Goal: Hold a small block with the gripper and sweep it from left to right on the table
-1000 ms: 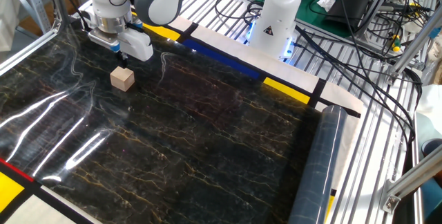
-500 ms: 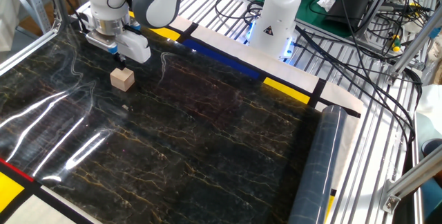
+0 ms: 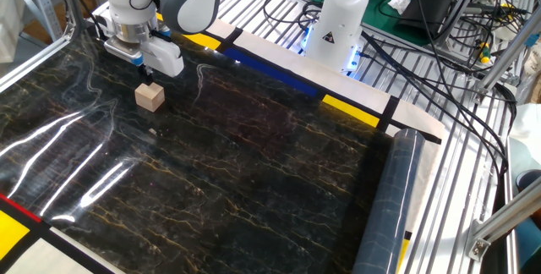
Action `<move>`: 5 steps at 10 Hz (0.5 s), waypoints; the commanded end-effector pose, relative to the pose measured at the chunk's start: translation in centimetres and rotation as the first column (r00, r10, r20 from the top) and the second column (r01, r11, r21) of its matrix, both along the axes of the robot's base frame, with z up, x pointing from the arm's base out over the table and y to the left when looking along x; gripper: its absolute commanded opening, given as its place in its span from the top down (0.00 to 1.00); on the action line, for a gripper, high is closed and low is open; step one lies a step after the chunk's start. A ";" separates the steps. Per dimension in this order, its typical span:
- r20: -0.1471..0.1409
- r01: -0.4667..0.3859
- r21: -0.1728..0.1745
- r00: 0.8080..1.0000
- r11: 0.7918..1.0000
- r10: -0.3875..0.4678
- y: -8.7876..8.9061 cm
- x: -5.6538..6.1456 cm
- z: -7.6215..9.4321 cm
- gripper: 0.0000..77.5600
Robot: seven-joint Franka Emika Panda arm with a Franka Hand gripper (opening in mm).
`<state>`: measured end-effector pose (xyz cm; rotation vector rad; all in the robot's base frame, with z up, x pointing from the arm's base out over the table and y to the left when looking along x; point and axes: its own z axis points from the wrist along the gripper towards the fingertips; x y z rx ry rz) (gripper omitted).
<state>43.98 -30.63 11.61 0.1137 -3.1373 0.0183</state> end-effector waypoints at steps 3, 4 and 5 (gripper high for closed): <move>0.005 0.021 -0.005 1.000 1.000 -0.021 -0.1 0.1 0.1 1.00; 0.010 0.041 -0.002 0.999 0.999 -0.041 -0.1 0.1 0.1 1.00; 0.009 0.042 -0.002 0.999 0.999 -0.042 -0.1 0.1 0.1 1.00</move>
